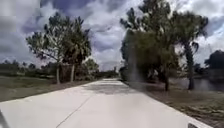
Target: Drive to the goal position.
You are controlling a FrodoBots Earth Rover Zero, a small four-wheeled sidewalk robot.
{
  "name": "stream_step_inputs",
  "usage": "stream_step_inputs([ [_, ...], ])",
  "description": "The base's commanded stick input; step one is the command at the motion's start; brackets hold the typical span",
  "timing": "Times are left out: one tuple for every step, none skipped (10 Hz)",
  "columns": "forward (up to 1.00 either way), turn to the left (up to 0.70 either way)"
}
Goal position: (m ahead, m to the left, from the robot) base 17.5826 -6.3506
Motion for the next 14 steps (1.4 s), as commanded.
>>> stream_step_inputs([
  [0.69,0.06],
  [0.69,0.13],
  [0.69,0.14],
  [0.69,0.05],
  [0.69,0.01],
  [0.69,0.01],
  [0.69,0.01],
  [0.69,0.01],
  [0.69,0.01],
  [0.69,0.01],
  [0.69,0.08],
  [0.69,0.14],
  [0.69,0.14],
  [0.69,0.03],
])
